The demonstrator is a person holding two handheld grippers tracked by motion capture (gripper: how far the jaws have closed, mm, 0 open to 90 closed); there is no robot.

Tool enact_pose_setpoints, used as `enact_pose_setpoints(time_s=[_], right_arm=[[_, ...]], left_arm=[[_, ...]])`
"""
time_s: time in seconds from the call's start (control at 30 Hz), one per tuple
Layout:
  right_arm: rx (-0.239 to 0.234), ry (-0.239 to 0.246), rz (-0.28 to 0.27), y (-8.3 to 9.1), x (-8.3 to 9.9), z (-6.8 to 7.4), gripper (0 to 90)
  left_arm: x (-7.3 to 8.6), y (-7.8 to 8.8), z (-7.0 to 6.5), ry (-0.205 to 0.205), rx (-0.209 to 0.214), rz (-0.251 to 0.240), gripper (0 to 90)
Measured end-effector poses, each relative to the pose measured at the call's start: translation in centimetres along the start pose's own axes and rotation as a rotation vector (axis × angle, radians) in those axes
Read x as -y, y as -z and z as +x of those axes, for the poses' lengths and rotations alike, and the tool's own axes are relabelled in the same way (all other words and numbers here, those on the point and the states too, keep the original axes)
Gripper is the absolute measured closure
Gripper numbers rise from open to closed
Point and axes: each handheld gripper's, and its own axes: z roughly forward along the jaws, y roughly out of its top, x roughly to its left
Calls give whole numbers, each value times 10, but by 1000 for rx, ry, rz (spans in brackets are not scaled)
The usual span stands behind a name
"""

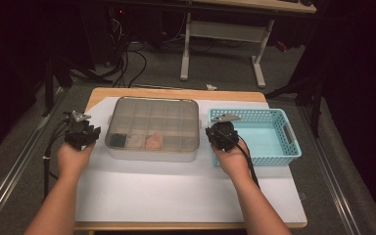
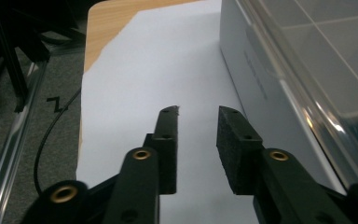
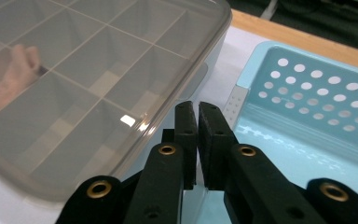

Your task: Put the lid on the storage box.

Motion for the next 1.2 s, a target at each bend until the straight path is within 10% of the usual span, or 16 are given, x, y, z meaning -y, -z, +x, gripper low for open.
enact_pose_setpoints(time_s=[0.67, 0.93, 1.2], right_arm=[[-156, 112, -184, 51, 84, 36, 729], [-170, 95, -180, 50, 116, 41, 713], [-145, 78, -201, 49, 150, 43, 680]], left_arm=[[84, 50, -26, 52, 64, -81, 535], [105, 61, -59, 24, 135, -101, 500], [109, 64, -114, -111, 216, -137, 457]])
